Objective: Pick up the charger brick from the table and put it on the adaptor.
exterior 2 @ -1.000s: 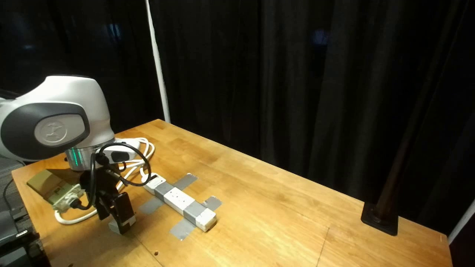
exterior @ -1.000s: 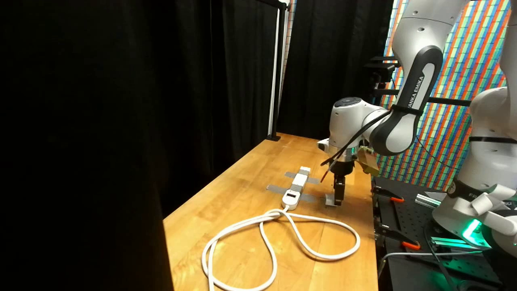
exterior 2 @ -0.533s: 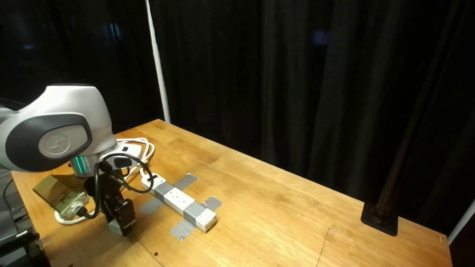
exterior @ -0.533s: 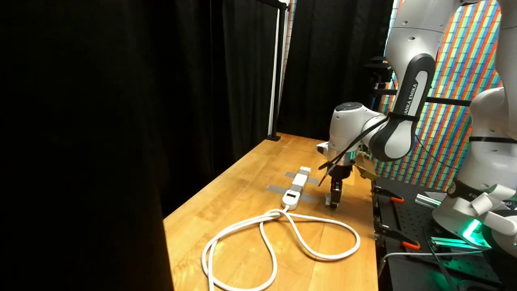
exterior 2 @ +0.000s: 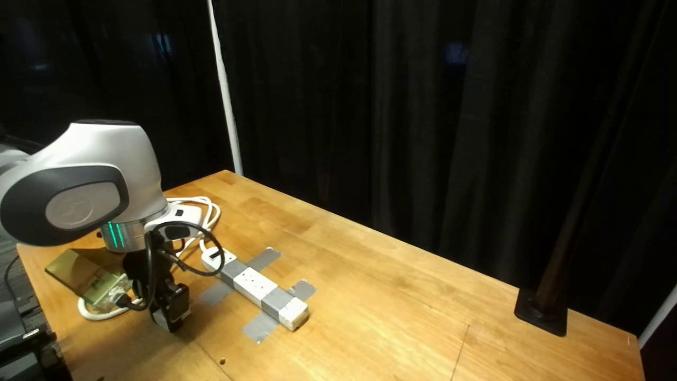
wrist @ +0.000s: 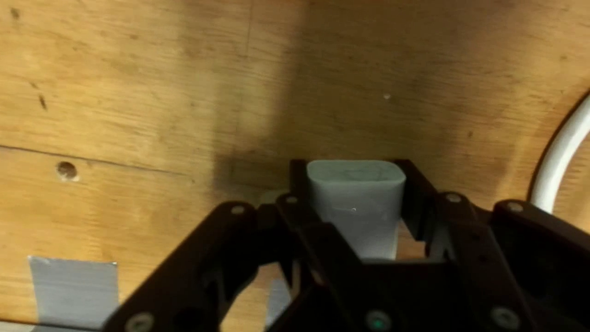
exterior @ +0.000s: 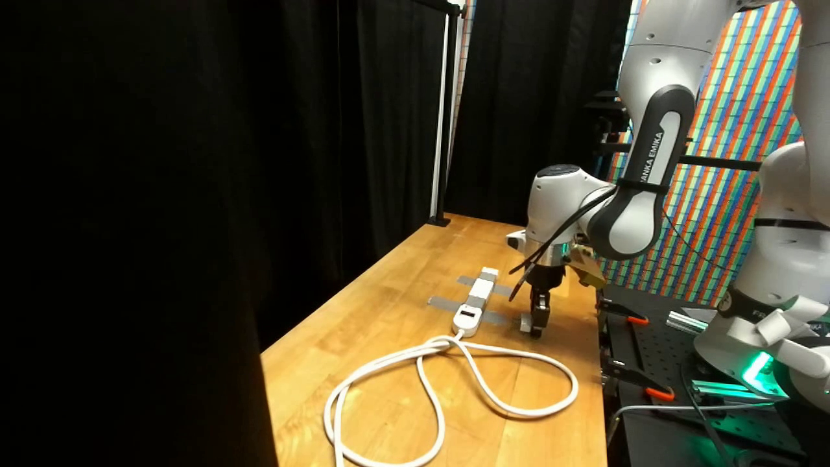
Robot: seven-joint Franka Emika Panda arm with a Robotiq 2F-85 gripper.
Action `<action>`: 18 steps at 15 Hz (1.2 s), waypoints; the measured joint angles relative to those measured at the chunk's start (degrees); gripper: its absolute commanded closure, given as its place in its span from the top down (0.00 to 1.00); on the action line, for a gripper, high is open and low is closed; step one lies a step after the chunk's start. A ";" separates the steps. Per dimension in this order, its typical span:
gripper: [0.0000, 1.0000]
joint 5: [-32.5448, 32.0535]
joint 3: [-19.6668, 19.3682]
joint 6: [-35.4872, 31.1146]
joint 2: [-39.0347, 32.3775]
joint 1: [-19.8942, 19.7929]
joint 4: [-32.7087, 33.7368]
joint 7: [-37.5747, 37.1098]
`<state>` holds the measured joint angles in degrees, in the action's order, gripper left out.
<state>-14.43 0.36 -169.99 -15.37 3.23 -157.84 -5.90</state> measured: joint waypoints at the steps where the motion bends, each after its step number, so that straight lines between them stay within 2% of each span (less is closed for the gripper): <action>1: 0.23 3.25 3.81 1.13 0.24 -2.87 0.09 4.29; 3: 0.23 8.79 9.17 7.72 1.82 -6.43 0.69 12.27; 6: 0.23 9.12 9.46 21.86 5.76 -5.72 2.37 16.00; 11: 0.23 -0.64 5.29 44.64 9.39 -2.10 9.31 8.45; 14: 0.23 -6.06 5.01 57.72 9.31 -0.54 16.31 4.65; 18: 0.23 -10.82 5.40 74.76 7.06 2.31 28.53 4.70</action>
<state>-25.25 5.76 -95.23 -8.31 5.54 -129.31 -1.20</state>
